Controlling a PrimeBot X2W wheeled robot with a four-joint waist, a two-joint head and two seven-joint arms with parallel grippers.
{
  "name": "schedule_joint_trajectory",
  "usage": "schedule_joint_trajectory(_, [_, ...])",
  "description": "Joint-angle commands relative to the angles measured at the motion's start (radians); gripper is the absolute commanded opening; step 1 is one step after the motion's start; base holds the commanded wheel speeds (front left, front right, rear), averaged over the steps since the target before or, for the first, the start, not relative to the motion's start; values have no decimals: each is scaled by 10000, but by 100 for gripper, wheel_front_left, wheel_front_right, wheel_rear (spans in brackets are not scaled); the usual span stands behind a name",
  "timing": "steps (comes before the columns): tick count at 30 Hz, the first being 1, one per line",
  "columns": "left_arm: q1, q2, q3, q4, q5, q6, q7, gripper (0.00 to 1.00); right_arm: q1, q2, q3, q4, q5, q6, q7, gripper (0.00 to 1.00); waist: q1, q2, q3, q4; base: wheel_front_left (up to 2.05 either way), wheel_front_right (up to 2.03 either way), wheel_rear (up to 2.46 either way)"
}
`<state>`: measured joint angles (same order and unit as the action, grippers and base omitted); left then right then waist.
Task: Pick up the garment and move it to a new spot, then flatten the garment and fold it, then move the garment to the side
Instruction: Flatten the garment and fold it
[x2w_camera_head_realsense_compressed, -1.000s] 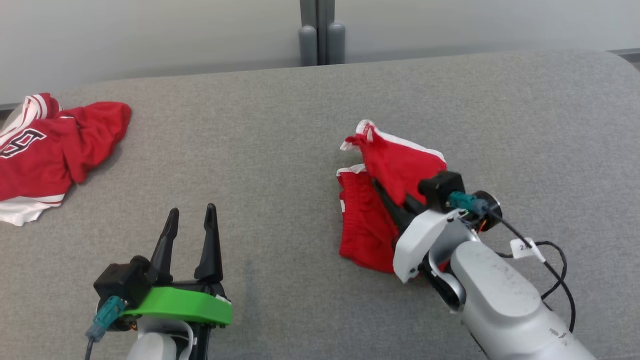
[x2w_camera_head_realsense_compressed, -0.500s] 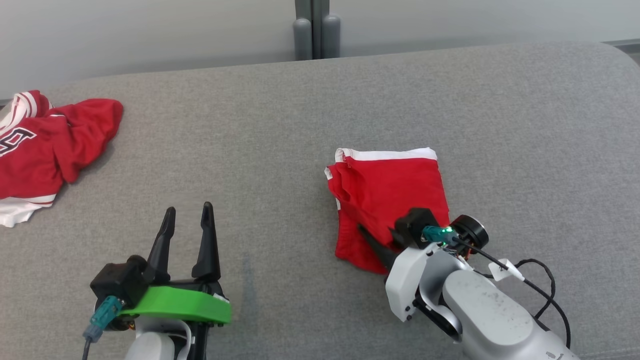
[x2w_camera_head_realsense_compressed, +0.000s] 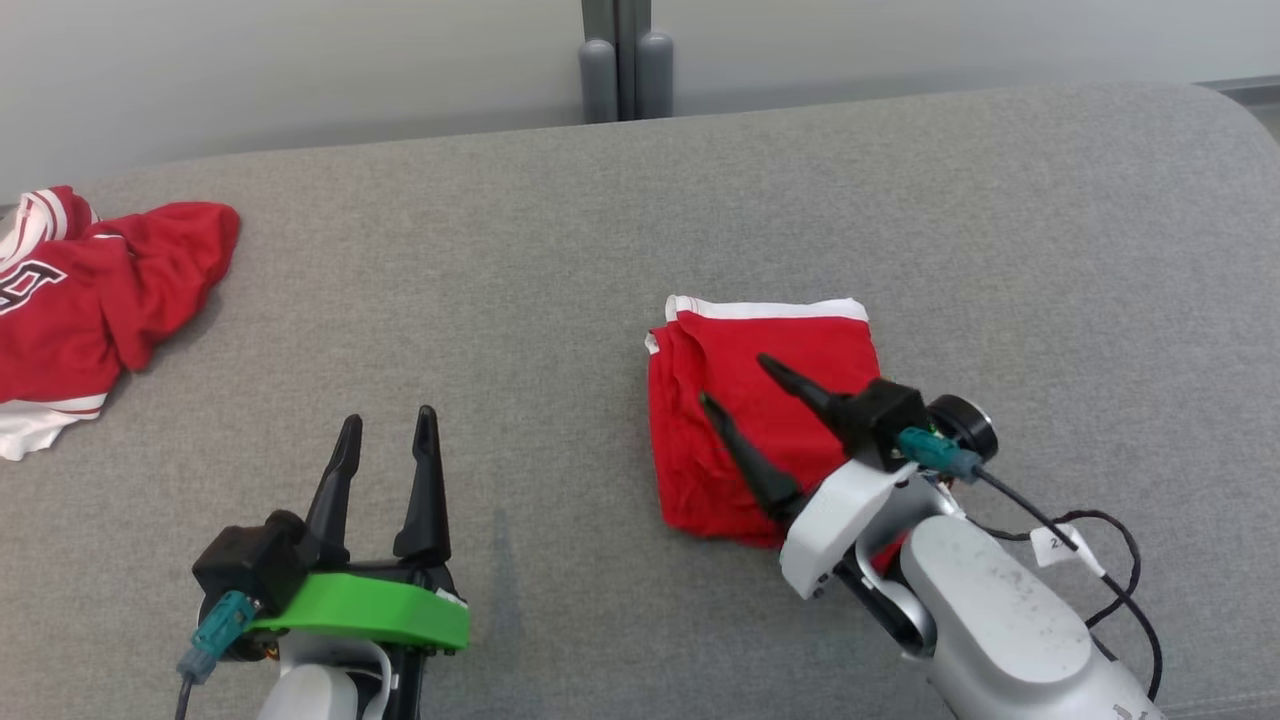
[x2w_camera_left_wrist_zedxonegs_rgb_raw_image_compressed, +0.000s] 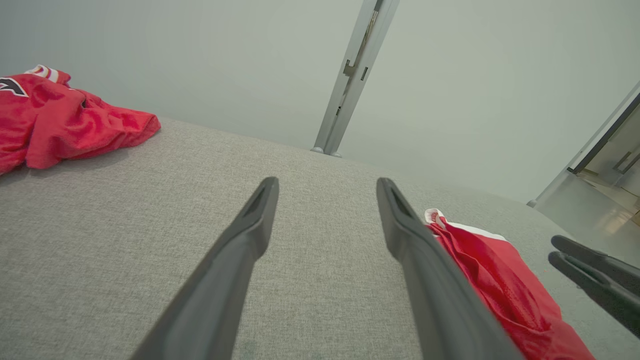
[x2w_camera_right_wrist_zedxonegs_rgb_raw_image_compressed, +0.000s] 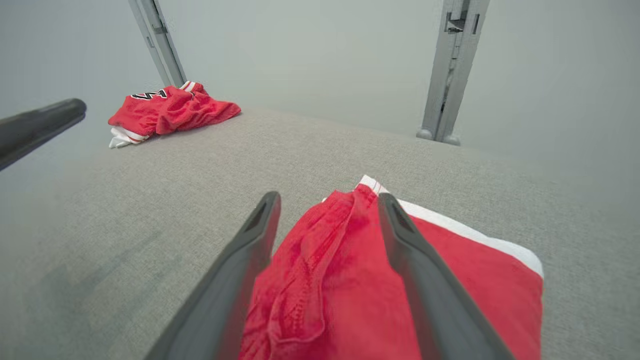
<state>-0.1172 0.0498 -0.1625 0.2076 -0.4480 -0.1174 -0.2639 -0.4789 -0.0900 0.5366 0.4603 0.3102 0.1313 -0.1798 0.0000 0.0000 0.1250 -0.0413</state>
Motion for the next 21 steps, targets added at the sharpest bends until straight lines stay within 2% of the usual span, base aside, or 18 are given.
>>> schedule_joint_trajectory(1, [43, 15, -9, -10, -104, 37, -8, 100, 243, 14, -293, -165, -32, -10, -61, 100, 0, 0, 5, 7, 0, 0, 0])
schedule_joint_trajectory(7, [44, 16, -86, 40, 73, 58, -8, 100, 442, 14, -1538, -316, -921, -10, -169, 100, 0, 0, 95, 35, 0, 0, 0])
schedule_joint_trajectory(8, [39, 16, -80, 46, 61, 61, -8, 100, 478, 6, -1665, -235, -1111, -10, -210, 95, 0, 0, 117, 40, 0, 0, 0])
schedule_joint_trajectory(9, [25, 16, -76, 50, 74, 58, -8, 100, 538, 17, -1832, -126, -1316, -10, -249, 59, 0, 0, 148, 54, 0, 0, 0])
schedule_joint_trajectory(10, [4, 14, -80, 56, 113, 55, -8, 100, 594, 50, -1972, -36, -1413, -10, -293, 45, 0, 0, 177, 72, 0, 0, 0])
schedule_joint_trajectory(11, [-26, 14, -81, 62, 126, 49, -8, 100, 666, 94, -2083, 80, -1498, -10, -347, 33, 0, 0, 209, 96, 0, 0, 0])
schedule_joint_trajectory(12, [-43, 16, -75, 65, 128, 47, -8, 100, 708, 126, -2154, 194, -1594, -10, -351, 27, 0, 0, 232, 116, 0, 0, 0])
schedule_joint_trajectory(14, [-68, 16, -50, 63, 133, 43, -8, 100, 814, 193, -2218, 451, -1718, -11, -450, 6, 0, 0, 295, 159, 0, 0, 0])
schedule_joint_trajectory(15, [-81, 16, -33, 67, 141, 41, -8, 100, 859, 224, -2212, 618, -1760, -11, -493, 0, 0, 0, 326, 181, 0, 0, 0])
schedule_joint_trajectory(21, [-193, 15, 19, 87, 186, 19, -8, 100, 695, 342, -1845, 1282, -1727, -11, -715, 0, 0, 0, 449, 341, 0, 0, 0])
